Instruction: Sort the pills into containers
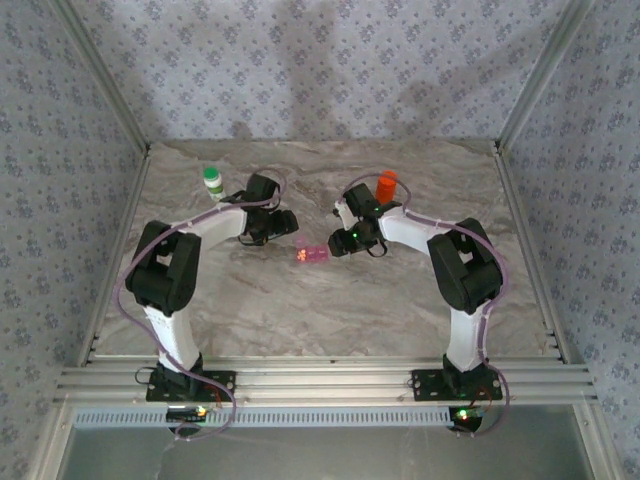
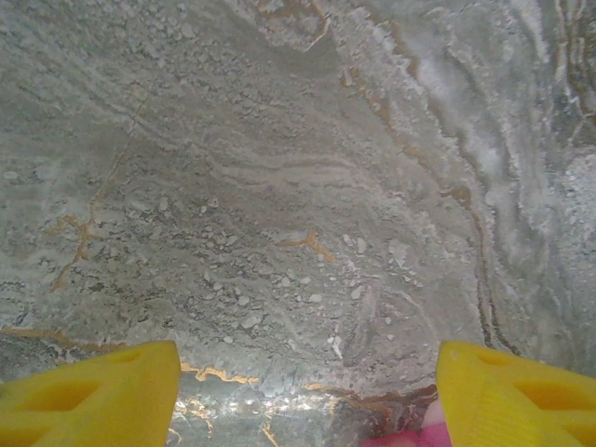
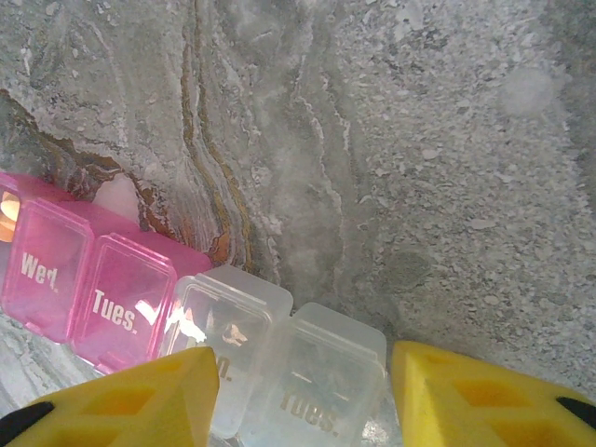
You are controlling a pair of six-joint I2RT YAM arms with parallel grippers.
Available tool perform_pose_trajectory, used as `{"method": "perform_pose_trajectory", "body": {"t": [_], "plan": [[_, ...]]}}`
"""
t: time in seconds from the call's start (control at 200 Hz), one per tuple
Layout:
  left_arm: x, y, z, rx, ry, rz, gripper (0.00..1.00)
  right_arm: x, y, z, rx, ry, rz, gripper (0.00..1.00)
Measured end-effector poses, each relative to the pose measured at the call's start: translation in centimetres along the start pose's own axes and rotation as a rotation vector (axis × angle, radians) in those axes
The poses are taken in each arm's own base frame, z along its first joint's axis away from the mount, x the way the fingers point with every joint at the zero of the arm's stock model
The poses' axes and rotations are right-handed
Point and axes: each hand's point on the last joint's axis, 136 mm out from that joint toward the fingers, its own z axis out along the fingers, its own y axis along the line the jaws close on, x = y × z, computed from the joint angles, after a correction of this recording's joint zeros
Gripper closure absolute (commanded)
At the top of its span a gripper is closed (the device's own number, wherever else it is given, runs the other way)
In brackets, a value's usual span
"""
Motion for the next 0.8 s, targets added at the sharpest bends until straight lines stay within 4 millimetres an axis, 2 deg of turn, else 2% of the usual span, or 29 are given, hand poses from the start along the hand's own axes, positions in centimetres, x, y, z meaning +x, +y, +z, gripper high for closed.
{"method": "perform_pose_trajectory", "body": {"t": [0.315, 0.47, 0.58, 0.745, 0.8], "plan": [[1.5, -1.3, 0.0, 0.036, 0.045, 0.033, 0.31, 0.0, 0.0, 0.0, 0.001, 0.001, 0.000, 0.47], [2.2, -1.6, -0.6, 0.040, 0.055, 0.062, 0.37, 0.0, 0.0, 0.1, 0.001, 0.001, 0.001, 0.47], [2.7, -1.4, -0.8, 0.036, 0.063, 0.074, 0.52, 0.0, 0.0, 0.0, 0.001, 0.001, 0.001, 0.47], [4.0, -1.3, -0.5, 0.026, 0.090, 0.105, 0.53, 0.0, 0.0, 0.0, 0.001, 0.001, 0.001, 0.47], [4.4, -1.5, -0.5, 0.021, 0.097, 0.114, 0.59, 0.0, 0.0, 0.0, 0.001, 0.001, 0.001, 0.48]]}}
